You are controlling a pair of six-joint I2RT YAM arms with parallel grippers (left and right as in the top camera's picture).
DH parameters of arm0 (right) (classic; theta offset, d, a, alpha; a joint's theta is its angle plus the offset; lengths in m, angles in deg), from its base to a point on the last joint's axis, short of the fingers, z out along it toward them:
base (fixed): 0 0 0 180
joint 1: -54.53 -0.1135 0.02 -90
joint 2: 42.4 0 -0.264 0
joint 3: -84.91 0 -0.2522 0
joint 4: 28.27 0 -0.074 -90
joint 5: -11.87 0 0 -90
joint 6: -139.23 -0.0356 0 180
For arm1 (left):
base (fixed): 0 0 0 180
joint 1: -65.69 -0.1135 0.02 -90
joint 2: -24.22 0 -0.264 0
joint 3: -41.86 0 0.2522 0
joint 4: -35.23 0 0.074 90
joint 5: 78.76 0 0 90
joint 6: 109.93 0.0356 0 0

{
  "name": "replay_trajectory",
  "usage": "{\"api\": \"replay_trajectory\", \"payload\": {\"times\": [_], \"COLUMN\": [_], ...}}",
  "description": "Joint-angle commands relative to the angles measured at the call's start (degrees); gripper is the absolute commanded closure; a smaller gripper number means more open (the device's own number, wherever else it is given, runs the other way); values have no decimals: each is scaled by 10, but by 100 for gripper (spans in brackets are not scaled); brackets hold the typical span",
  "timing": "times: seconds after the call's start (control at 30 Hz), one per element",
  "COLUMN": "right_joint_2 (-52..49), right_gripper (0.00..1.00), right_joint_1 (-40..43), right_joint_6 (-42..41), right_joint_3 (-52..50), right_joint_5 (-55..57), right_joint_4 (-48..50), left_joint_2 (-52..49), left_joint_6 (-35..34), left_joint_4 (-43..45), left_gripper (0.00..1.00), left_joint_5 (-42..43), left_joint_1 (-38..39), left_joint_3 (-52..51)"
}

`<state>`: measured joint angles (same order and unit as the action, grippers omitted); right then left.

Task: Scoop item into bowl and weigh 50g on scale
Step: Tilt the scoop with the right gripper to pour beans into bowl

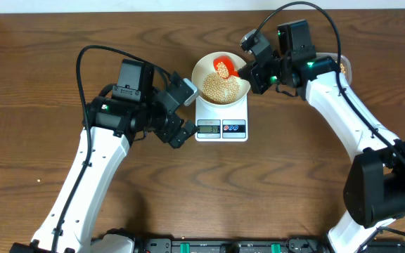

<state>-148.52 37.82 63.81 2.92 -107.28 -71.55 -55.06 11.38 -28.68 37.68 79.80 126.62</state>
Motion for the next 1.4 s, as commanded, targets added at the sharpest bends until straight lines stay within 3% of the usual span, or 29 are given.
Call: {"api": "replay_trajectory", "payload": {"times": [0.0,1.37], "right_joint_2": [-6,9], "right_gripper": [99,99], "right_joint_1": [-4,-6], "right_joint_6": [14,-20], "right_joint_3": [4,5], "right_joint_5": [10,-14], "right_joint_4": [0,6], "left_joint_2": [5,5], "left_joint_6": [-5,-5], "left_joint_4": [-2,-2], "left_gripper": [6,6], "left_joint_5": [-1,-1], "left_joint_1": [1,1], "left_joint_3": [11,11]}}
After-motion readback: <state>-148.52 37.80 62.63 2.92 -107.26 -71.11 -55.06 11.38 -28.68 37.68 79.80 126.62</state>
